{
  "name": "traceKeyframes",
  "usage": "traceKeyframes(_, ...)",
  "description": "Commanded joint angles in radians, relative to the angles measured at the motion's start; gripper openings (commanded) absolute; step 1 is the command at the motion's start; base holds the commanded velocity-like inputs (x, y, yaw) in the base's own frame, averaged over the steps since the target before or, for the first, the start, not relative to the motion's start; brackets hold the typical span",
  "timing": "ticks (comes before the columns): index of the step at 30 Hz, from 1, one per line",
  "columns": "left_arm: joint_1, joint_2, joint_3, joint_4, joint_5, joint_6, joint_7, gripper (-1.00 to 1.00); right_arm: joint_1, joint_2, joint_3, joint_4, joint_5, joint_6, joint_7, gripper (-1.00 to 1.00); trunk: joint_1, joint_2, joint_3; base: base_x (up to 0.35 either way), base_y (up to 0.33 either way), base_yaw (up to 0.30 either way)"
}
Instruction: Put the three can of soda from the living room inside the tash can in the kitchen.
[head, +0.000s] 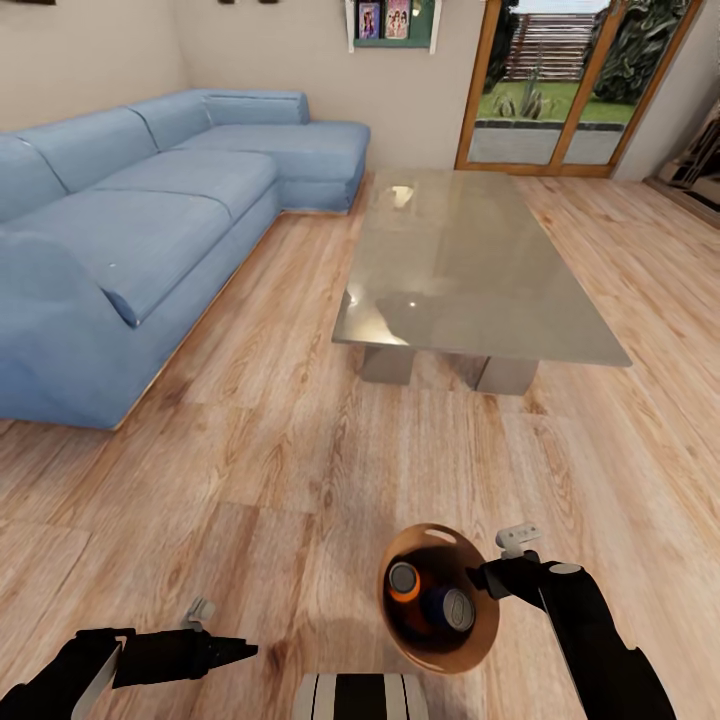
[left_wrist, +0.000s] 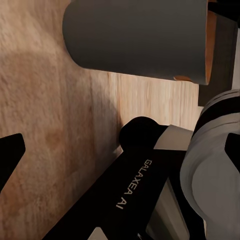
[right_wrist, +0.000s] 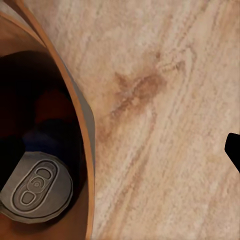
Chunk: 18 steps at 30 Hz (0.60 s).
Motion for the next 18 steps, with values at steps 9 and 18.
traceKeyframes(9,0.000,0.001,0.000,0.000,0.000,0.000,0.000,1.00,0.000,0.001,0.000,0.000,0.001,0.000,-0.001,1.00,0.000,0.000,0.003,0.000,0.000,0.000)
traceKeyframes(18,0.000,0.000,0.000,-0.002,0.001,-0.001,0.000,1.00,0.000,0.001,0.000,0.000,0.002,0.000,-0.001,1.00,0.000,0.000,0.003,-0.020,0.000,0.000)
